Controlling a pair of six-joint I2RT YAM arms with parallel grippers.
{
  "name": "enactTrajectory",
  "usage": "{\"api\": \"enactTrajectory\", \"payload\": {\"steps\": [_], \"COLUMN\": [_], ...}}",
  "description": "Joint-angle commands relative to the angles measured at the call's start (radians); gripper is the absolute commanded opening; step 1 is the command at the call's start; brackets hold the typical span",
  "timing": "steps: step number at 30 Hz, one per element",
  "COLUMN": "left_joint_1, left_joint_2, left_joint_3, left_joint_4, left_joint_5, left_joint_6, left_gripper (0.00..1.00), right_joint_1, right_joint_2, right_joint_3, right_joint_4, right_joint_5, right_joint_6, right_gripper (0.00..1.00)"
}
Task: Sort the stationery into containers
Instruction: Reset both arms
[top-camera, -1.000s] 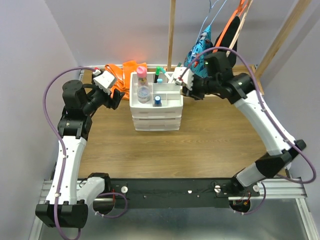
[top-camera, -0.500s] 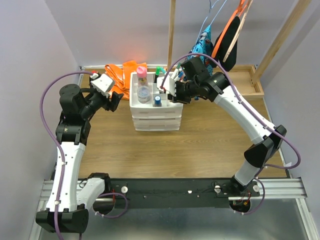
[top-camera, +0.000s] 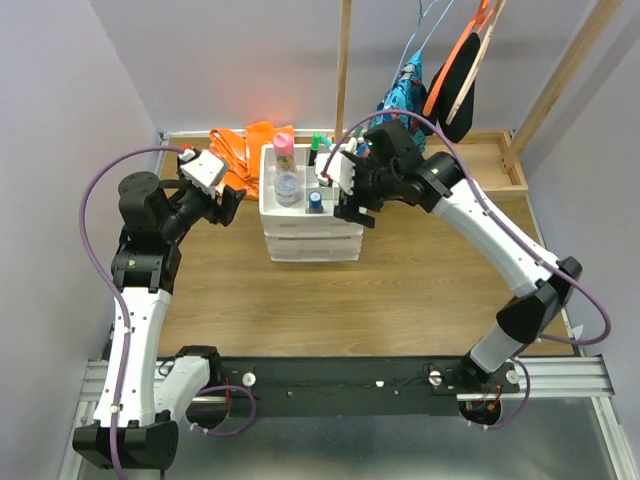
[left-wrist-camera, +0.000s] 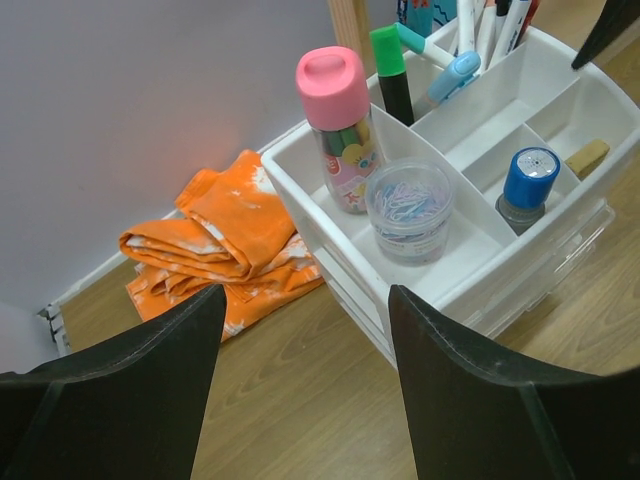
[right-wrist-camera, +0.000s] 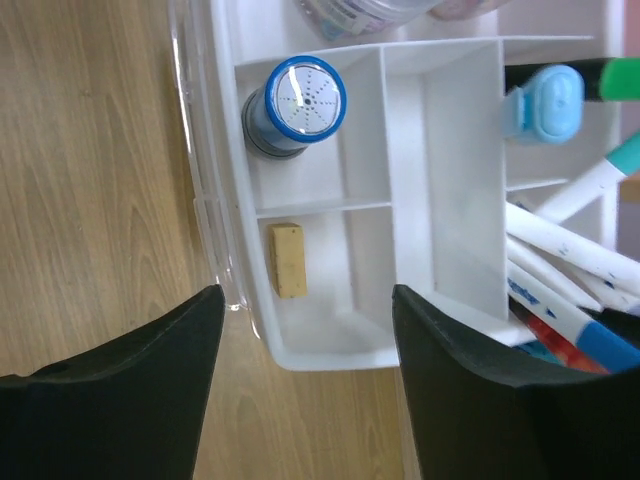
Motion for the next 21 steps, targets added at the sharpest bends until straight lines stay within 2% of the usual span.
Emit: {"api": "enactTrajectory", "payload": {"steps": [1,3,4,6,7,8,11,12,13,15,18,20,21], "left_joint_1": [0.007,0.007,0.005,0.005,0.005,0.005,0.005,0.005,0.005,0.005,0.005,0.005,0.007], "left_joint_2": [-0.053,-0.077,-0.087,-0.104,-0.108,-0.117,-0.131,-0.136,-0.139,-0.148,-0.145,-0.128,-0.122], "left_joint_3": [-0.035,-0.051,-0.068,-0.084,-0.100,-0.108,-0.151,-0.162,-0.186,-0.208,-0.246,-0.260,-0.263], "left_joint_4": [-0.006,-0.015,-0.018,-0.018,-0.017,-0.012,0.003,0.005,0.016,0.037,0.075,0.097,0.102], "left_joint_5": [-0.002,-0.025,-0.032,-0.045,-0.046,-0.048,-0.060,-0.066,-0.095,-0.155,-0.352,-0.480,-0.496], "left_joint_6": [-0.018,-0.004,0.002,0.008,0.008,0.004,-0.036,-0.052,-0.067,-0.120,-0.199,-0.225,-0.214], "left_gripper": [0.78,0.89,0.99,0.99,0.99,0.99,0.99,0.99,0.99,0.99,0.99,0.99,0.99], "right_joint_1": [0.006,-0.025,-0.040,-0.070,-0.073,-0.077,-0.192,-0.321,-0.394,-0.575,-0.674,-0.674,-0.674], "right_joint_2": [-0.199,-0.330,-0.376,-0.503,-0.529,-0.546,-0.537,-0.539,-0.534,-0.522,-0.514,-0.502,-0.496], "right_joint_3": [-0.117,-0.265,-0.331,-0.490,-0.526,-0.549,-0.595,-0.603,-0.617,-0.631,-0.665,-0.657,-0.648], "right_joint_4": [0.155,0.256,0.296,0.387,0.393,0.363,0.251,0.237,0.226,0.206,0.261,0.310,0.318], "right_joint_5": [0.103,0.150,0.253,0.399,0.506,0.536,0.468,0.417,0.310,0.254,0.239,0.338,0.376], "right_joint_6": [0.330,0.432,0.549,0.643,0.695,0.714,0.802,0.831,0.845,0.938,0.983,1.048,1.075], "right_gripper": [1.00,1.00,1.00,1.00,1.00,1.00,1.00,1.00,1.00,1.00,1.00,1.00,1.00]}}
